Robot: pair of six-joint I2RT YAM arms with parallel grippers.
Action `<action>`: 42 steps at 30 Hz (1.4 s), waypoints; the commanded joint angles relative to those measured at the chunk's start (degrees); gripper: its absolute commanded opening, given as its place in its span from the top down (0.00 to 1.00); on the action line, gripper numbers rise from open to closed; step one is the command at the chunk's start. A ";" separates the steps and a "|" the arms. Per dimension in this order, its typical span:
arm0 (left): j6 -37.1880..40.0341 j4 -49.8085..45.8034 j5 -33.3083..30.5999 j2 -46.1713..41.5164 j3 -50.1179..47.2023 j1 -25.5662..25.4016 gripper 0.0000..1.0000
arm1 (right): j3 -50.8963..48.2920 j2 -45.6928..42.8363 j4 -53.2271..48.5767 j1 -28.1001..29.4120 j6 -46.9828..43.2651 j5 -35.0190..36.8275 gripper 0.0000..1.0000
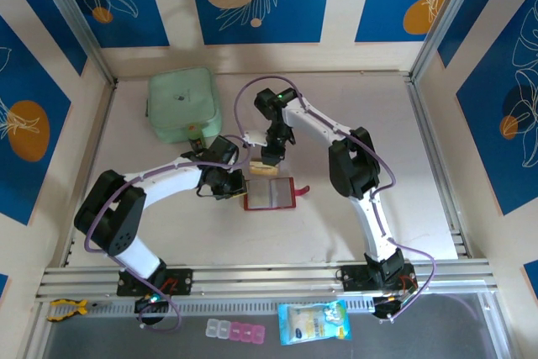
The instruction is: Take the credit cards out of the card holder
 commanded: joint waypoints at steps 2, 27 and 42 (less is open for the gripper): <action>-0.16 -1.21 -0.24 -0.91 -0.13 0.60 0.85 | 1.98 -2.46 -1.45 -2.13 0.86 0.55 0.80; -0.22 0.75 1.71 1.15 0.65 0.62 0.86 | -19.11 -18.32 18.94 2.09 39.81 -4.00 0.86; -0.58 2.08 3.27 2.46 -1.23 0.51 0.91 | -37.76 -22.97 38.31 6.11 79.99 -0.78 0.86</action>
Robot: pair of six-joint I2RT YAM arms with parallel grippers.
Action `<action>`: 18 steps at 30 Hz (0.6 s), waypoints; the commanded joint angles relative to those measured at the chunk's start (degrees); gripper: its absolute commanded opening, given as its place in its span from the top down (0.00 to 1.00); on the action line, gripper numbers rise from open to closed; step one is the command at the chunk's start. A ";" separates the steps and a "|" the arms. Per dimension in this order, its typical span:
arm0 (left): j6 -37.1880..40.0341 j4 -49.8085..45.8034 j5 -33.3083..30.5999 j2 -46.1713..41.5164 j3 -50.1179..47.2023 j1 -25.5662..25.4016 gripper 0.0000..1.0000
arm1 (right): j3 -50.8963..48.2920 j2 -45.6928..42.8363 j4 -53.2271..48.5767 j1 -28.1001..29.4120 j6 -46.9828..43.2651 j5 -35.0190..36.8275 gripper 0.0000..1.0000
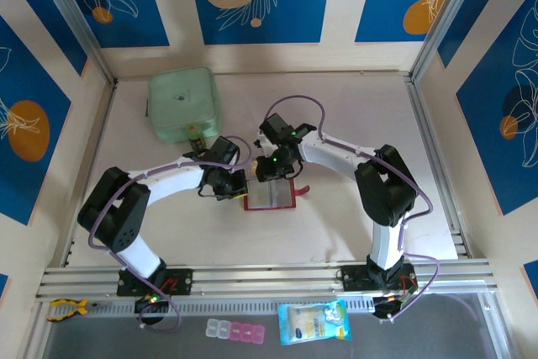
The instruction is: Take the credit cards out of the card holder
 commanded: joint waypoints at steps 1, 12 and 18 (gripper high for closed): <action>-0.48 0.25 1.42 0.68 -1.05 0.45 0.91 | -0.13 0.58 4.77 0.17 8.22 1.46 0.86; -0.93 1.03 1.94 1.18 -1.59 0.47 0.93 | 5.98 7.06 3.98 -0.62 7.69 6.12 0.81; -1.06 1.47 2.43 1.62 -1.82 0.37 0.93 | 7.70 7.56 4.05 -0.51 7.03 8.48 0.81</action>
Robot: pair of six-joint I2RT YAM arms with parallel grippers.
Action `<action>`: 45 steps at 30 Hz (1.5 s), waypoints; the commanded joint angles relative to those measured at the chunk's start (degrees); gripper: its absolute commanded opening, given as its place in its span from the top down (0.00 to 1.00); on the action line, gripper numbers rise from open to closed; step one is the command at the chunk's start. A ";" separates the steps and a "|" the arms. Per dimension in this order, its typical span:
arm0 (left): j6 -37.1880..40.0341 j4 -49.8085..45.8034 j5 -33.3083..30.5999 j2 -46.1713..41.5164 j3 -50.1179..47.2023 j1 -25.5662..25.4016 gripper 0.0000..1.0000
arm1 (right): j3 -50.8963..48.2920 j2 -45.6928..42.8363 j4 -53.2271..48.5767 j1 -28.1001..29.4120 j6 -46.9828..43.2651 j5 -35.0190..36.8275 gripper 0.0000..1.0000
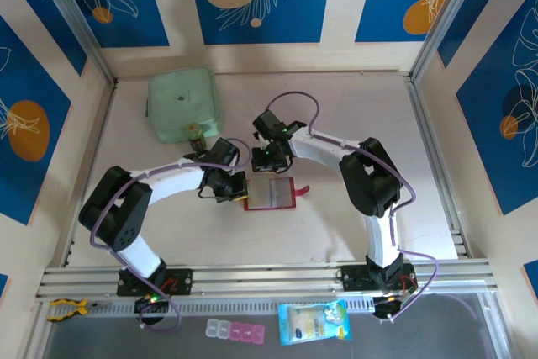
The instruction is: Take the credit cards out of the card holder
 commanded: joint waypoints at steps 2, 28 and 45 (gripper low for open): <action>-0.89 0.89 1.52 1.08 -1.22 0.40 0.93 | 1.01 -0.92 0.22 -0.04 0.32 1.94 0.81; -0.46 0.21 1.31 2.41 -2.47 0.37 0.95 | -20.19 -12.93 9.87 1.56 14.94 -15.46 0.67; -0.19 -0.59 1.04 2.44 -1.89 0.36 0.95 | -18.98 -8.12 9.47 1.70 14.09 -15.35 0.68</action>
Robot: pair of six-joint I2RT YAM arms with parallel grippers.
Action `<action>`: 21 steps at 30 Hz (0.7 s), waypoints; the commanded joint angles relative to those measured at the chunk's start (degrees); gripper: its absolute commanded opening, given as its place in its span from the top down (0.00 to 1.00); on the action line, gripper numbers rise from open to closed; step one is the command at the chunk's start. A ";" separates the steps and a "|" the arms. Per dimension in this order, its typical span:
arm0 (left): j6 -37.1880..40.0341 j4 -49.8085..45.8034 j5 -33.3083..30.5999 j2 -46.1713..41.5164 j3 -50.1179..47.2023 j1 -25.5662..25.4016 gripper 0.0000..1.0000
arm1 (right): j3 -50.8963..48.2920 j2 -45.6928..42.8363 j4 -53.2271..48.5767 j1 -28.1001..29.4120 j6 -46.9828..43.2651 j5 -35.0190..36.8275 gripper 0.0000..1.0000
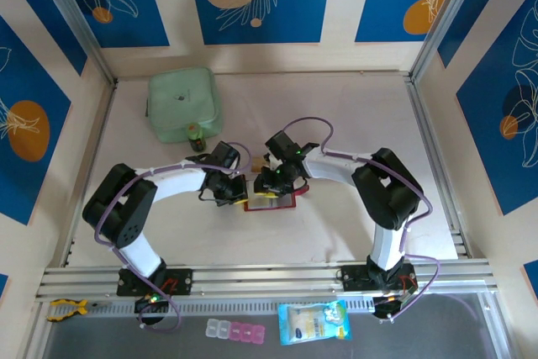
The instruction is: Take the credit cards out of the card holder
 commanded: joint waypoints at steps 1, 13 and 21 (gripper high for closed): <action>0.70 -2.27 -0.13 0.72 -0.18 0.36 0.95 | 1.05 1.46 -1.21 0.45 0.06 -0.87 0.68; 1.54 -4.00 -0.63 0.83 0.63 0.40 0.95 | 0.23 -0.04 -5.74 -1.19 -2.48 3.44 0.69; 2.13 -5.37 -0.92 0.73 1.63 0.36 0.95 | -1.63 -1.02 -4.59 -2.42 -2.95 2.23 0.69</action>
